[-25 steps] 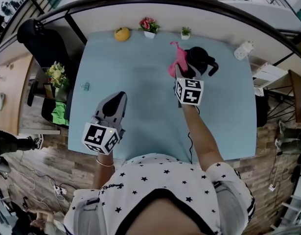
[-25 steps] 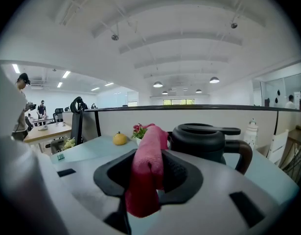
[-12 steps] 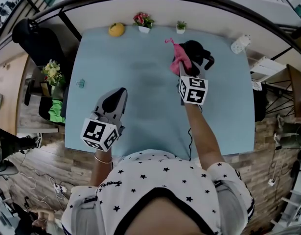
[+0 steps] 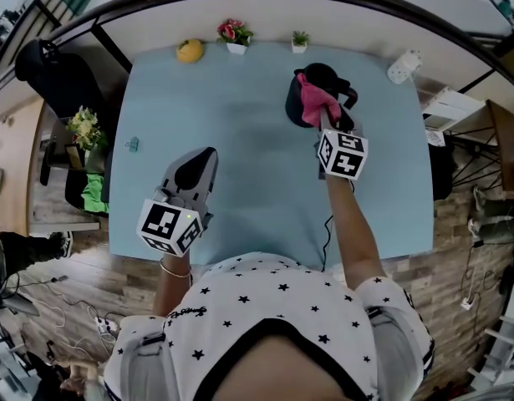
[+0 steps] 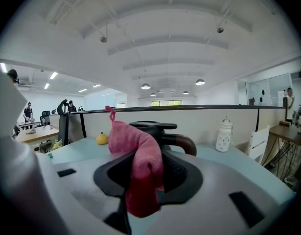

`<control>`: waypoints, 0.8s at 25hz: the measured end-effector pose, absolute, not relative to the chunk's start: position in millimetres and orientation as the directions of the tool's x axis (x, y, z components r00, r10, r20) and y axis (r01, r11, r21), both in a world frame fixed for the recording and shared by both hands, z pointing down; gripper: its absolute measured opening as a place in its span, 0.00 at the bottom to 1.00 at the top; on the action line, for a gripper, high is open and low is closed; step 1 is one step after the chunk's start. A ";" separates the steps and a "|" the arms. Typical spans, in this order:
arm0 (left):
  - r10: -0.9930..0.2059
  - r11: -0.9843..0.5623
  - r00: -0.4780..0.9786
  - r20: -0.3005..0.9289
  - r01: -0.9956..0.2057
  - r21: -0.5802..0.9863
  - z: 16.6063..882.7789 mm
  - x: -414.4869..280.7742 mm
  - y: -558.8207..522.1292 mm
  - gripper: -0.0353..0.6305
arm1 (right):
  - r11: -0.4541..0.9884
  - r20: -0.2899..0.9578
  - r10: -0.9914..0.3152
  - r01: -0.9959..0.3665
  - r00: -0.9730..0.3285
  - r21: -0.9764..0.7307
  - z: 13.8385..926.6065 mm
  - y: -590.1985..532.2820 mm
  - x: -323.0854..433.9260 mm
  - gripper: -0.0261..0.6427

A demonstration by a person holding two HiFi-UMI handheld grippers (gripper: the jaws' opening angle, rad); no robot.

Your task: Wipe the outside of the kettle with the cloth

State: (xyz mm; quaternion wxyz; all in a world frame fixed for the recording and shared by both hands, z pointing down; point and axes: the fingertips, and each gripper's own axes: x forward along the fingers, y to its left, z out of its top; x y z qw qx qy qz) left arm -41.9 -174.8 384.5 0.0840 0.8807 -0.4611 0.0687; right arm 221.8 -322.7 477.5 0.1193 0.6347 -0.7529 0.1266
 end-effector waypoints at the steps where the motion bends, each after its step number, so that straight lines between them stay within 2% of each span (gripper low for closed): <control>1: -0.801 -0.560 0.565 0.199 -0.824 0.085 384.9 -41.2 -174.9 0.10 | 0.151 0.340 -0.927 -0.988 -0.155 -0.037 477.5 -323.1 227.5 0.24; 12: -0.804 -0.555 0.559 0.203 -0.828 0.085 385.7 -42.1 -178.1 0.10 | 0.061 0.354 -0.933 -0.998 -0.062 -0.013 483.5 -337.2 268.0 0.24; 20: -0.794 -0.569 0.576 0.196 -0.817 0.094 387.4 -42.4 -179.6 0.10 | 0.077 0.349 -0.934 -0.997 -0.075 -0.008 484.4 -328.9 266.7 0.24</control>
